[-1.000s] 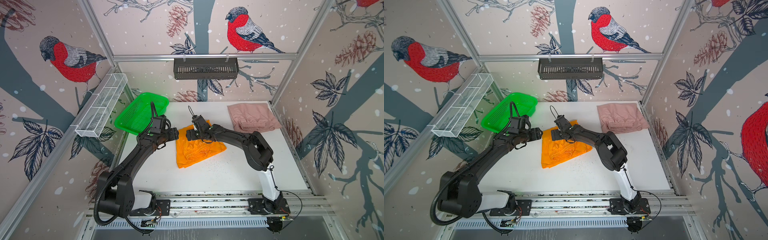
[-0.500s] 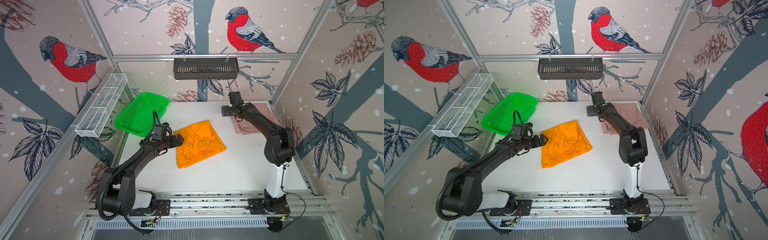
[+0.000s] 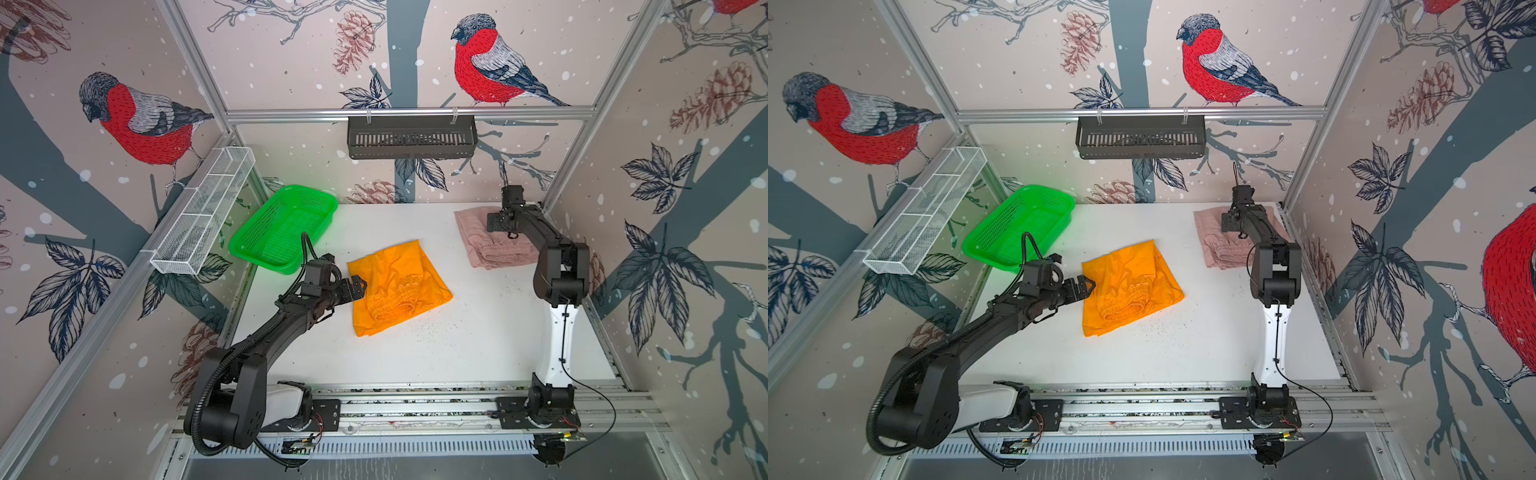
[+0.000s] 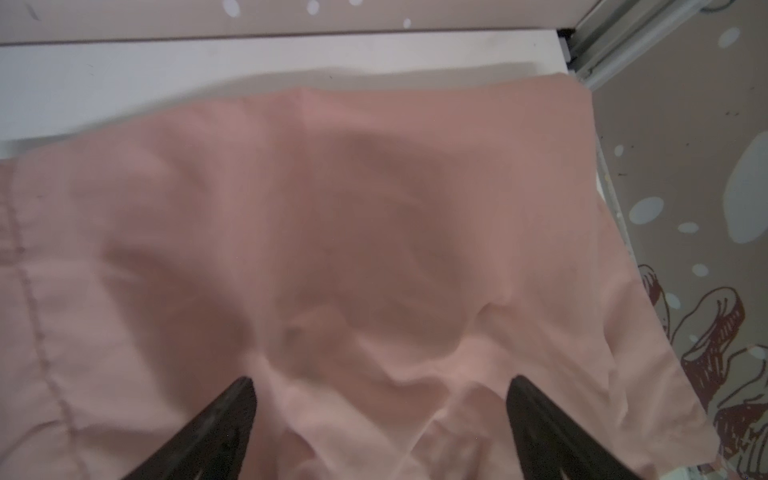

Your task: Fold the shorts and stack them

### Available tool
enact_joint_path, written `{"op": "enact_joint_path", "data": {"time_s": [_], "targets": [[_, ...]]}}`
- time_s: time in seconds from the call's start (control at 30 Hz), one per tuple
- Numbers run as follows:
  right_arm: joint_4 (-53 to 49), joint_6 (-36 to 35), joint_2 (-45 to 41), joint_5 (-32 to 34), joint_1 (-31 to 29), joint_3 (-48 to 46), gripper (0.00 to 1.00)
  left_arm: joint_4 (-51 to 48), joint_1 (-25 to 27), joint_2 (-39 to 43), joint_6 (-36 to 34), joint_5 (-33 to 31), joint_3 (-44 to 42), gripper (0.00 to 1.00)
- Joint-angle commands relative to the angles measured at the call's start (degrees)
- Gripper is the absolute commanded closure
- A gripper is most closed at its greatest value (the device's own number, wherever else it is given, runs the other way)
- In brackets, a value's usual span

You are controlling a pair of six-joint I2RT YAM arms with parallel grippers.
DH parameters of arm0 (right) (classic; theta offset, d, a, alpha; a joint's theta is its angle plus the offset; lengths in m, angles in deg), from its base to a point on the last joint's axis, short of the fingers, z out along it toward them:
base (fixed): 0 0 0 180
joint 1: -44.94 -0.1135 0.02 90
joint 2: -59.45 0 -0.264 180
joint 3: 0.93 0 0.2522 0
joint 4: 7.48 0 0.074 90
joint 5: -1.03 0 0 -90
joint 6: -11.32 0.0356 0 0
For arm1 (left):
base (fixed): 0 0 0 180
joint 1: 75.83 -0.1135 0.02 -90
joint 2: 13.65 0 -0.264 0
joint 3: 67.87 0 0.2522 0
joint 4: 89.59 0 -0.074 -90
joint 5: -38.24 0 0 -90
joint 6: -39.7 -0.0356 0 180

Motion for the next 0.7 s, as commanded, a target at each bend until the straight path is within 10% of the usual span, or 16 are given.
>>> {"op": "enact_joint_path", "data": {"time_s": [0.0,0.3,0.67], "targets": [[1.0,-0.3,0.8,-4.5,0.6,-1.8,0.05,2.1,-0.3,0.3,0.7,-1.2,-0.3,0.02],[5.6,0.8,-4.3,-7.4,0.6,-15.9,0.06,0.6,-0.9,-0.6,0.5,-3.5,1.0,0.02],[12.1,10.3,-34.2,-7.0,-2.1,-55.6,0.06,2.8,-2.1,-4.7,0.8,-1.6,3.2,0.02]]}}
